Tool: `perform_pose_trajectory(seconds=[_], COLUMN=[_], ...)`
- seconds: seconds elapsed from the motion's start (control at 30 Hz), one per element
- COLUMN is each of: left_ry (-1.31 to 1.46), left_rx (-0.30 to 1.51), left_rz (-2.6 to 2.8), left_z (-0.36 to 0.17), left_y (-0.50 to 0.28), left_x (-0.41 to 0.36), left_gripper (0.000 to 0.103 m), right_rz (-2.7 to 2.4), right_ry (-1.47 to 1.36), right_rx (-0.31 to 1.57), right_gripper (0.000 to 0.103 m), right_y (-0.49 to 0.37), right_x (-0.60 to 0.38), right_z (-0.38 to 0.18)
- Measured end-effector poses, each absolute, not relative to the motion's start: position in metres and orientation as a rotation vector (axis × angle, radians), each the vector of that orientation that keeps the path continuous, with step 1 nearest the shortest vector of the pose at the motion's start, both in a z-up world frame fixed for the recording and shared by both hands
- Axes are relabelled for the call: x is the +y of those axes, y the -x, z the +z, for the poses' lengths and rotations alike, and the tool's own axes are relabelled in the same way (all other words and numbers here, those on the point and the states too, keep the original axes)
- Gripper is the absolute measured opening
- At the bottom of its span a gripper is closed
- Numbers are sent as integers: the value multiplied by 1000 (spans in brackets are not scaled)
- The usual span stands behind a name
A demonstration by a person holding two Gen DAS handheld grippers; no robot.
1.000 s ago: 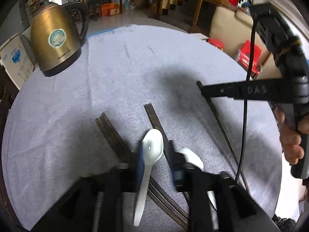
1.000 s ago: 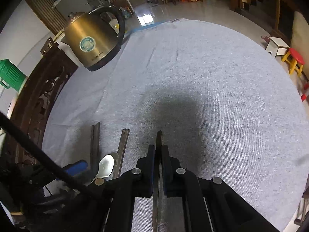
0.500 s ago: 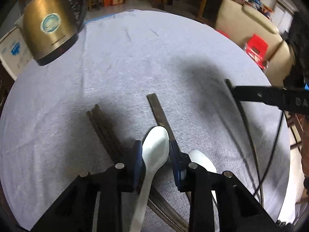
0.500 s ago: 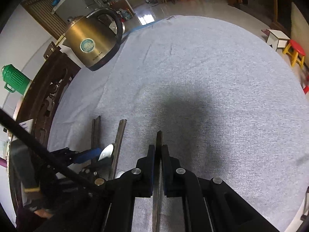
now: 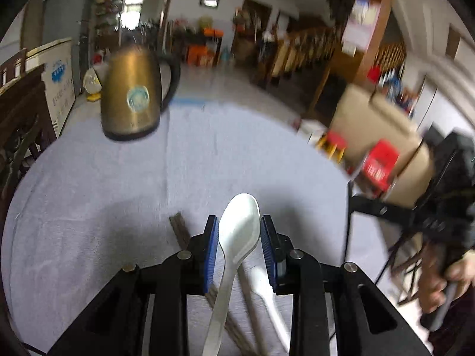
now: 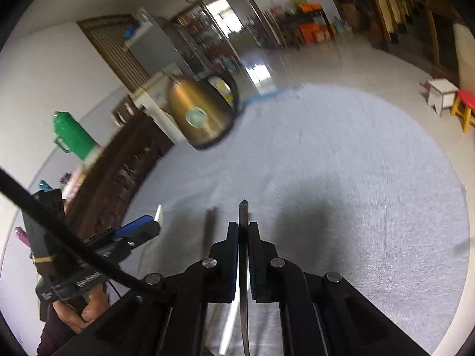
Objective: Organize utensils
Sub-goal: 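Lift the spoon and chopstick and lower both into the grey metal cup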
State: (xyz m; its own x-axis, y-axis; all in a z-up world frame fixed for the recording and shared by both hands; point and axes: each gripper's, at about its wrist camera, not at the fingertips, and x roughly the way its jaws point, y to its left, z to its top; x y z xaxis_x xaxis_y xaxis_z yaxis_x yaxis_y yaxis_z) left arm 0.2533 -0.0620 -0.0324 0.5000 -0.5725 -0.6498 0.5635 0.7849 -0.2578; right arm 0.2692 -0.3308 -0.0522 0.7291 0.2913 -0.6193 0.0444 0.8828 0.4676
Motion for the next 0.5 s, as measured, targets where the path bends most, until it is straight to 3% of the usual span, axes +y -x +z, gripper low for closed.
perform_pose_trajectory(seconds=[0.23, 0.5], left_ry=[263, 445], left_rx=[680, 587], left_rz=[-745, -776], left_z=[2, -2], left_y=[-217, -176], left_x=[-17, 2], left_gripper=[30, 30], right_rz=[161, 211], right_ry=[-446, -424], right_rx=[593, 419], right_gripper=[7, 7], right_y=[-225, -173], right_x=[-310, -286], right_z=[-10, 49])
